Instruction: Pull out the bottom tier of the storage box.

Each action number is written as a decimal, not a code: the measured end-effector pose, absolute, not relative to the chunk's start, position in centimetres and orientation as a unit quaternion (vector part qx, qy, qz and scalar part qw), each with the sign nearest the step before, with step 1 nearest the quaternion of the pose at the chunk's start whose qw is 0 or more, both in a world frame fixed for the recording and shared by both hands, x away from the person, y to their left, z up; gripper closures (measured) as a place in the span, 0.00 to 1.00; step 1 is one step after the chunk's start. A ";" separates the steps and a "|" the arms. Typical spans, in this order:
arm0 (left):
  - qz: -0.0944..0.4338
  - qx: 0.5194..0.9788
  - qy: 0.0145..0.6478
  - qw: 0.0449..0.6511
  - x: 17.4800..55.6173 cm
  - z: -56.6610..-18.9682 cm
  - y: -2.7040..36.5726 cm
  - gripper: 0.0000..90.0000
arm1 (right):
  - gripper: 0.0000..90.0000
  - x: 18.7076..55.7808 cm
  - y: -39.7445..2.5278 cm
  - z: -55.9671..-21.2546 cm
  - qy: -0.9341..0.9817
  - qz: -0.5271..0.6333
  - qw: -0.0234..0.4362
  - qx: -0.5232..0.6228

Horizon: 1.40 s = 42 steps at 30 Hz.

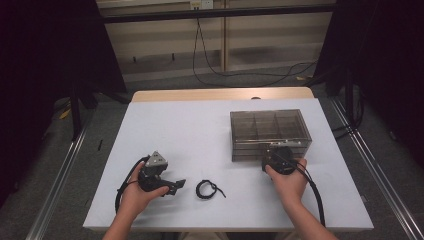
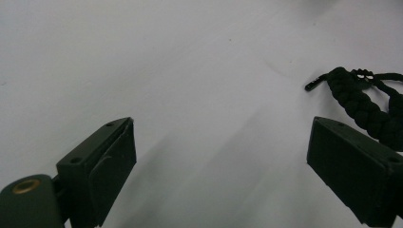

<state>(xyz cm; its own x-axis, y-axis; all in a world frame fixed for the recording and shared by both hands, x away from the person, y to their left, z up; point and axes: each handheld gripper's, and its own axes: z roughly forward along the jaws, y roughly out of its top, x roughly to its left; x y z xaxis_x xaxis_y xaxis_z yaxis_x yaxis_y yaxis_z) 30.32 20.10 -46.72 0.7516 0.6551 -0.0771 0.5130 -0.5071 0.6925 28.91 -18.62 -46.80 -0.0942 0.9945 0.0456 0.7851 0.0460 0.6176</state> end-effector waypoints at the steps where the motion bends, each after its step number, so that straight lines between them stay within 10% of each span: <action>1: 0.098 0.862 0.339 0.364 30.3 -46.7 20.1 0.10 | 0.61 28.9 -18.6 -46.8 0.694 0.256 0.205 0.641; 42: 0.092 0.860 0.340 0.369 30.3 -46.9 19.9 0.10 | 0.62 29.0 -18.2 -46.7 0.676 0.245 0.193 0.667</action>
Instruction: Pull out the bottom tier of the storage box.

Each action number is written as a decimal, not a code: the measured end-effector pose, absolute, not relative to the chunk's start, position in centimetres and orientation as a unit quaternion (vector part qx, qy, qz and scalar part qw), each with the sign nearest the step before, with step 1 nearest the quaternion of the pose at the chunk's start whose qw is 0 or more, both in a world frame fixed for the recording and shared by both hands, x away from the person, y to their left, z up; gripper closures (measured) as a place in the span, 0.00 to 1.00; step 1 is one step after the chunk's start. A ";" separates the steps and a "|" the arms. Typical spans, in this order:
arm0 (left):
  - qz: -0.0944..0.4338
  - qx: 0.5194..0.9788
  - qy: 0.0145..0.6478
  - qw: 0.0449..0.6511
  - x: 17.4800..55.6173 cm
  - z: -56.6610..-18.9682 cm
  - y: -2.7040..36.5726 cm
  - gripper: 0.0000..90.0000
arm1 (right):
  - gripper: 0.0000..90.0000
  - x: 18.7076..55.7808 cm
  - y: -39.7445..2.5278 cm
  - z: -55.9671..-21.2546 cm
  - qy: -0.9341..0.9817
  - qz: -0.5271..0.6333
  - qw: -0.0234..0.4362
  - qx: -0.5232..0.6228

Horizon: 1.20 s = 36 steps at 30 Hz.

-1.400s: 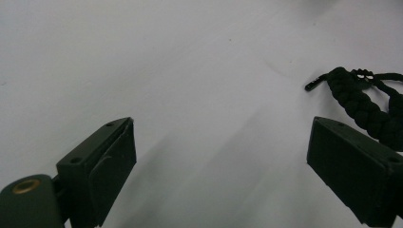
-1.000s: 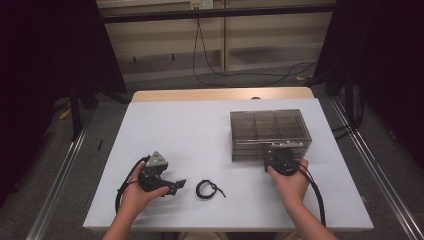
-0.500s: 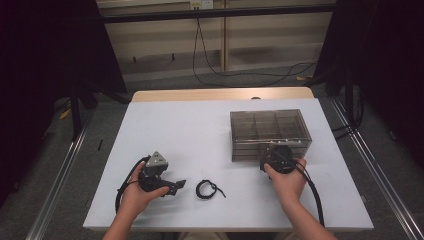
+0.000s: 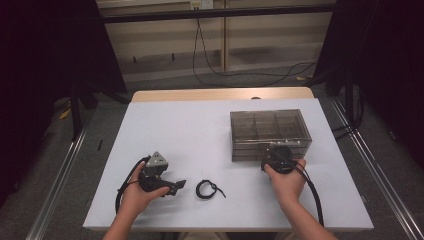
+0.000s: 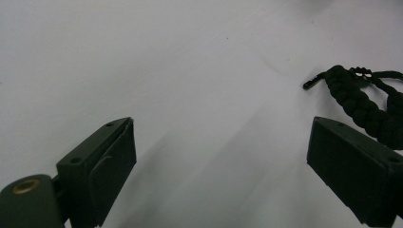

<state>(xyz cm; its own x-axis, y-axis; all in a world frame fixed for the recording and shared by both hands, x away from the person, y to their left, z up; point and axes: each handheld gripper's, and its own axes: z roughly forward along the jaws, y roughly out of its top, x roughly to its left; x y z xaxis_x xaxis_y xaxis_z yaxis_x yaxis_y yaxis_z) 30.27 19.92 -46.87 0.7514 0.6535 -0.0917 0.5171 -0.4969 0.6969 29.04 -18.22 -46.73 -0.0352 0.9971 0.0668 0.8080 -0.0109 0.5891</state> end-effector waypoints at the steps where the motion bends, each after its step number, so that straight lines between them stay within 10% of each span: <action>1: 0.093 0.862 0.339 0.367 30.3 -46.9 19.9 0.10 | 0.62 29.0 -18.2 -46.7 0.678 0.245 0.194 0.665; 27: 0.093 0.868 0.332 0.357 30.1 -46.9 19.6 0.10 | 0.62 26.8 -18.6 -46.9 0.695 0.257 0.192 0.643; 36: 0.086 0.868 0.335 0.358 30.0 -47.0 19.3 0.10 | 0.46 26.3 -18.9 -46.9 0.707 0.262 0.193 0.628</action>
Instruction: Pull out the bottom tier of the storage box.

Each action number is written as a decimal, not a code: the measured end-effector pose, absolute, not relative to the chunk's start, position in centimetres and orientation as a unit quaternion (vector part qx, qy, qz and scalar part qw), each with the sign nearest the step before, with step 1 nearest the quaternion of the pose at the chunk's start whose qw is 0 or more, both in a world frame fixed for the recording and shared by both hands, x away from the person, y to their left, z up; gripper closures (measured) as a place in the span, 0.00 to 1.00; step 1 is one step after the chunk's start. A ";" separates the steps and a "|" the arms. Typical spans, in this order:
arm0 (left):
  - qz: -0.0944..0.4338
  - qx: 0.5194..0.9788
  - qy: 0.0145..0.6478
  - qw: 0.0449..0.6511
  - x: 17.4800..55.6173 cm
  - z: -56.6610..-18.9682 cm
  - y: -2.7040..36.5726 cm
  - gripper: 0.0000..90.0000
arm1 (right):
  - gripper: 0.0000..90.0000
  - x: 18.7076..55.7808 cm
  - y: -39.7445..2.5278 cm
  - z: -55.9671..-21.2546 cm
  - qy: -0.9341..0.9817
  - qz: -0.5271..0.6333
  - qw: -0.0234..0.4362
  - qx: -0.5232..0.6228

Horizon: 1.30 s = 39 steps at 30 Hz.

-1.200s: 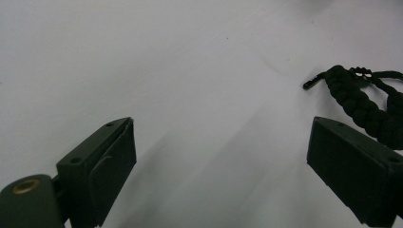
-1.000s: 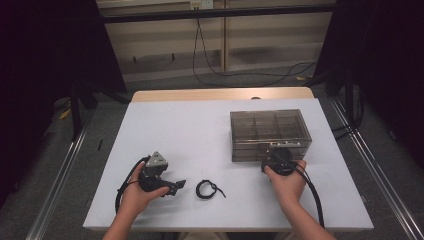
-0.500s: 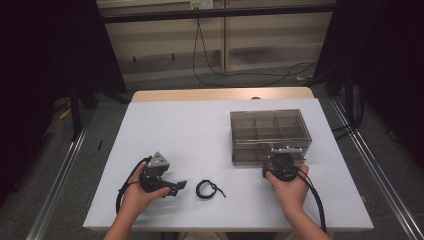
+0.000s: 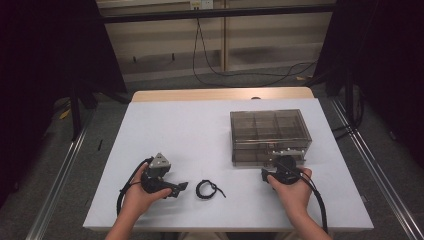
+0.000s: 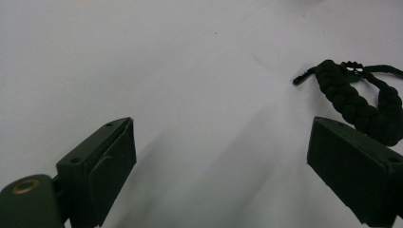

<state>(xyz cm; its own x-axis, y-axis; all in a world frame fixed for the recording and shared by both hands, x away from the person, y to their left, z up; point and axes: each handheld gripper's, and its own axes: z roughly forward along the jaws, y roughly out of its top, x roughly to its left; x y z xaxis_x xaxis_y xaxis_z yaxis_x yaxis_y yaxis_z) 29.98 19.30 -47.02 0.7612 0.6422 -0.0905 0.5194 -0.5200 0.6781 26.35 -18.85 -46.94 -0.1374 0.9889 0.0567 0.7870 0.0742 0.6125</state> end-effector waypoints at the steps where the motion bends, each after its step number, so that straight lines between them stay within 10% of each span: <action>1: 0.084 0.868 0.335 0.358 30.0 -47.0 19.3 0.10 | 0.45 26.3 -18.9 -46.8 0.707 0.260 0.194 0.628; 39: 0.060 0.866 0.338 0.362 30.2 -45.3 16.1 0.10 | 0.33 24.8 -24.2 -46.2 0.710 0.289 0.197 0.611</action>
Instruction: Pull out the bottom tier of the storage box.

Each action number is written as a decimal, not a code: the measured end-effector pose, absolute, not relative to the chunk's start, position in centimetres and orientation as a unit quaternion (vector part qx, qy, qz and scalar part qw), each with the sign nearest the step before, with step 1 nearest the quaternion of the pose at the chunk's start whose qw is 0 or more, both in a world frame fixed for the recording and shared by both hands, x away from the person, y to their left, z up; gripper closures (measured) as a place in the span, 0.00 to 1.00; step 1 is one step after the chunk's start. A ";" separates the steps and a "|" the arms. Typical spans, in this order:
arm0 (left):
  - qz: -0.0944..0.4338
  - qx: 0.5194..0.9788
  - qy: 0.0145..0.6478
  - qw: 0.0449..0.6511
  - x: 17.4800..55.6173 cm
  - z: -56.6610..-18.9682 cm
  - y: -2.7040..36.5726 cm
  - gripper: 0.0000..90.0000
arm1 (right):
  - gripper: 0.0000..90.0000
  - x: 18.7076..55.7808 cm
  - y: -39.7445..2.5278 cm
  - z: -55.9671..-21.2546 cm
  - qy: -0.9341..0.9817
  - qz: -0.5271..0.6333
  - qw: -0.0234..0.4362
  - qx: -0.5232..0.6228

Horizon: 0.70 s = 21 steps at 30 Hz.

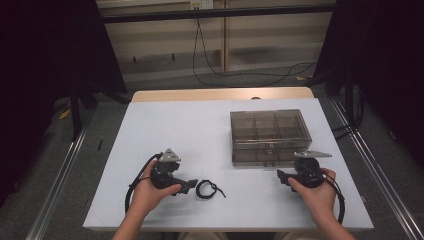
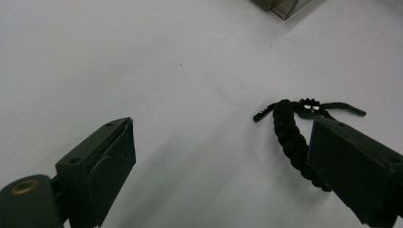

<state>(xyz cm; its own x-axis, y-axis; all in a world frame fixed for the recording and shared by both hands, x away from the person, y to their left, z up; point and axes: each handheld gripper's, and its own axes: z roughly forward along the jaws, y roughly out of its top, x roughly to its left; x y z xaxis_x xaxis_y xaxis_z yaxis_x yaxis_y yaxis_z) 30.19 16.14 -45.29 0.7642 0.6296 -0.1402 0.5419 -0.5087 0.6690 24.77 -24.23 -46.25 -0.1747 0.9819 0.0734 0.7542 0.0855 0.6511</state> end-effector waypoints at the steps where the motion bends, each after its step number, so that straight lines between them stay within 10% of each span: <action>1: 0.060 0.866 0.339 0.363 30.2 -45.2 16.0 0.10 | 0.33 24.7 -24.4 -46.3 0.710 0.289 0.198 0.610; 21: 0.049 0.867 0.333 0.367 30.8 -44.6 12.5 0.10 | 0.28 24.1 -27.4 -46.5 0.707 0.291 0.200 0.612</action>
<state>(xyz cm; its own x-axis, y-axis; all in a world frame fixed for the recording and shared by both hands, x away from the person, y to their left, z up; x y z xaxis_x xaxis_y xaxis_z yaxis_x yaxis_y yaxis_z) 30.83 12.52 -44.58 0.7731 0.6139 -0.1592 0.5414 -0.5080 0.6700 24.10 -27.37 -46.49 -0.1702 0.9827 0.0734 0.7500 0.0808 0.6565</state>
